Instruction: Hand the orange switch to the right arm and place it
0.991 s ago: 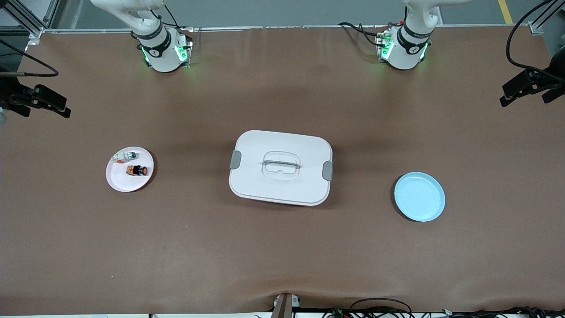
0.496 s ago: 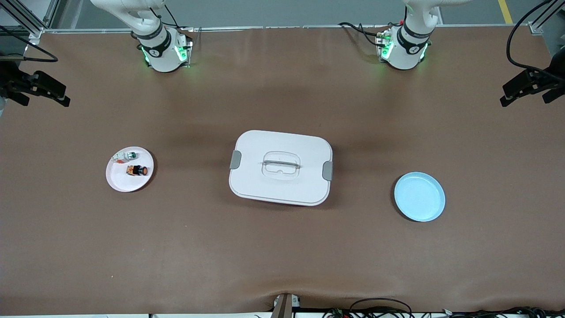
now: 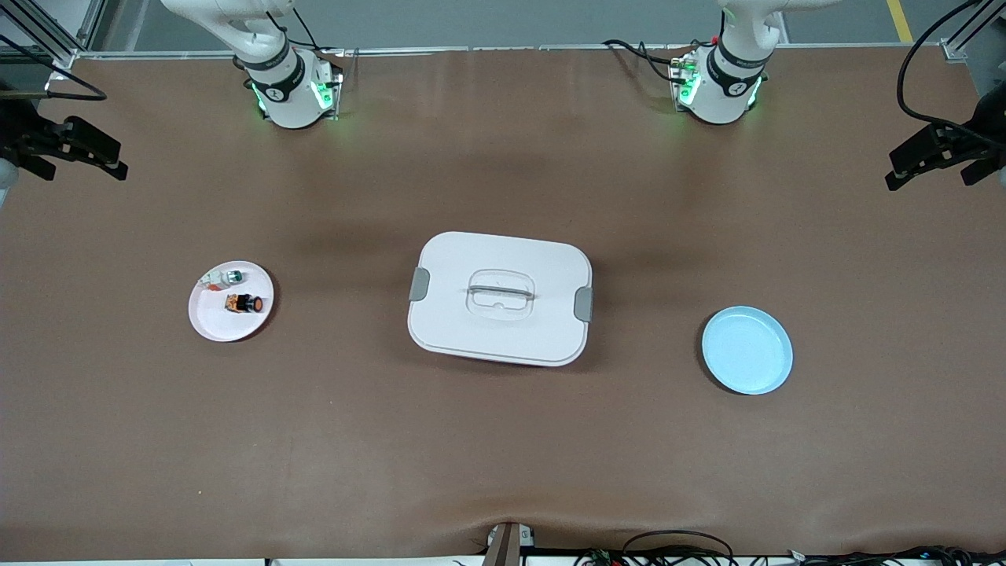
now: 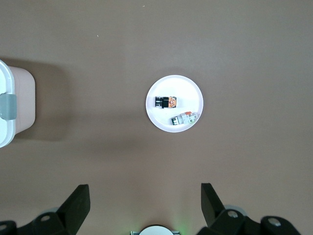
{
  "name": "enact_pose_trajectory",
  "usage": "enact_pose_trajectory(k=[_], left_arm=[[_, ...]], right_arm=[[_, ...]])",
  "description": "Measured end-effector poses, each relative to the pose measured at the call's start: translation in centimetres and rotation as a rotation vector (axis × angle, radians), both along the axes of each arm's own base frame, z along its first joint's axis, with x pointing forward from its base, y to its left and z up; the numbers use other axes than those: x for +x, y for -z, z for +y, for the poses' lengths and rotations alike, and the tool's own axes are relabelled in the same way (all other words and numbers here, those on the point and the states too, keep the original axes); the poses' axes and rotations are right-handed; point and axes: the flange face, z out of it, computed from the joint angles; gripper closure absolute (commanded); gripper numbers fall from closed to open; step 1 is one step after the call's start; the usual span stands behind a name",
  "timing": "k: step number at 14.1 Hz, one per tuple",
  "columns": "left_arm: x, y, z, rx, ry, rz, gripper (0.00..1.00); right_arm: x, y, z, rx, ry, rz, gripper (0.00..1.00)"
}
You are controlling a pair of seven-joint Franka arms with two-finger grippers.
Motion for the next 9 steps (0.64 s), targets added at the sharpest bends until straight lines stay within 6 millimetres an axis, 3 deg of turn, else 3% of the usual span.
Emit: enact_pose_trajectory(k=[4,9], left_arm=[[-0.1,0.0,-1.8,0.001,0.034,0.0,0.0],[-0.1,0.0,-2.0,0.002,0.037,0.0,0.0]], right_arm=[[-0.3,-0.1,0.0,0.0,-0.001,-0.001,0.0],[-0.2,-0.1,-0.2,0.001,0.026,-0.003,0.0]])
